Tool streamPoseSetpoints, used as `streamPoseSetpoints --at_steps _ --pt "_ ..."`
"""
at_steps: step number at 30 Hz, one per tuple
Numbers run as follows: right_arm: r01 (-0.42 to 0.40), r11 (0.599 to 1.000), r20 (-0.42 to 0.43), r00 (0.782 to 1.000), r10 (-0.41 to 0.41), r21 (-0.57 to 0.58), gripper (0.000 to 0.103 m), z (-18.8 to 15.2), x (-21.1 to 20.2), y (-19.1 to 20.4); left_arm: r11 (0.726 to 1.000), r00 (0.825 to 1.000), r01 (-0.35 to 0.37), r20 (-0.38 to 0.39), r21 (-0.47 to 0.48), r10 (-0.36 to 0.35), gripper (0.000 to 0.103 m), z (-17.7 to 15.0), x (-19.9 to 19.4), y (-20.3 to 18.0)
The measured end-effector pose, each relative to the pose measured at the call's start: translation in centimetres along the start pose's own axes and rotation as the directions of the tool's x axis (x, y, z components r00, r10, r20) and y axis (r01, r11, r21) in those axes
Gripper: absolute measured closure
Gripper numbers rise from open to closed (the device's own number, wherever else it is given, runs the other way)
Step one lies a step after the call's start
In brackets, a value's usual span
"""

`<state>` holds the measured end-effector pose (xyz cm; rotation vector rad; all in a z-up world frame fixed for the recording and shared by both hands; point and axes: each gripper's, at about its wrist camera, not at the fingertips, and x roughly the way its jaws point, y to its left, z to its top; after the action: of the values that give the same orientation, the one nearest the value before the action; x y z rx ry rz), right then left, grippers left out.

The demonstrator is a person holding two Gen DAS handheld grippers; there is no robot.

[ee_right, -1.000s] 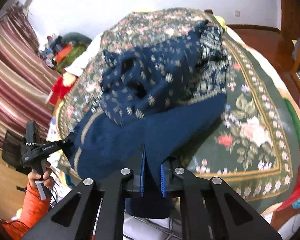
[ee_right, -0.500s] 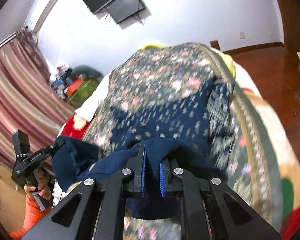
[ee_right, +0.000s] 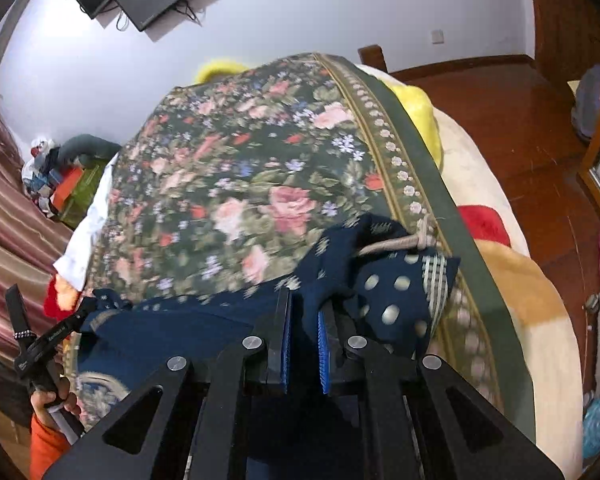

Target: Fold large clothes

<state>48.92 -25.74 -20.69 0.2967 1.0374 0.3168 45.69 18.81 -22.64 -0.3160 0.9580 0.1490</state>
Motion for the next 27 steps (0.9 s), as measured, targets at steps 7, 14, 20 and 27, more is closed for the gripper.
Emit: streamPoseSetpoints --at_steps 7,14,20,27 --pt "0.407 0.908 0.166 0.907 -0.388 -0.098 0.094 2.2 -2.4 -3.0 0.997 0.999 -0.036 -0.036 0.073 0.038 0.092 0.2 1.9 -0.4" --pt "0.224 0.948 0.095 0.974 -0.207 -0.228 0.094 -0.2 -7.3 -2.0 0.987 0.998 -0.057 0.047 0.148 0.051 0.062 2.1 -3.2 -2.2" --pt "0.017 0.945 -0.015 1.0 -0.023 -0.326 0.094 -2.8 -6.3 4.2 0.985 0.994 -0.059 0.104 0.164 0.042 0.036 2.6 -7.4 -3.8" --pt "0.124 0.912 -0.105 0.978 -0.178 -0.39 0.094 -3.8 0.6 7.4 0.975 0.998 0.045 -0.061 0.219 -0.032 0.036 -2.1 -6.3 -5.5"
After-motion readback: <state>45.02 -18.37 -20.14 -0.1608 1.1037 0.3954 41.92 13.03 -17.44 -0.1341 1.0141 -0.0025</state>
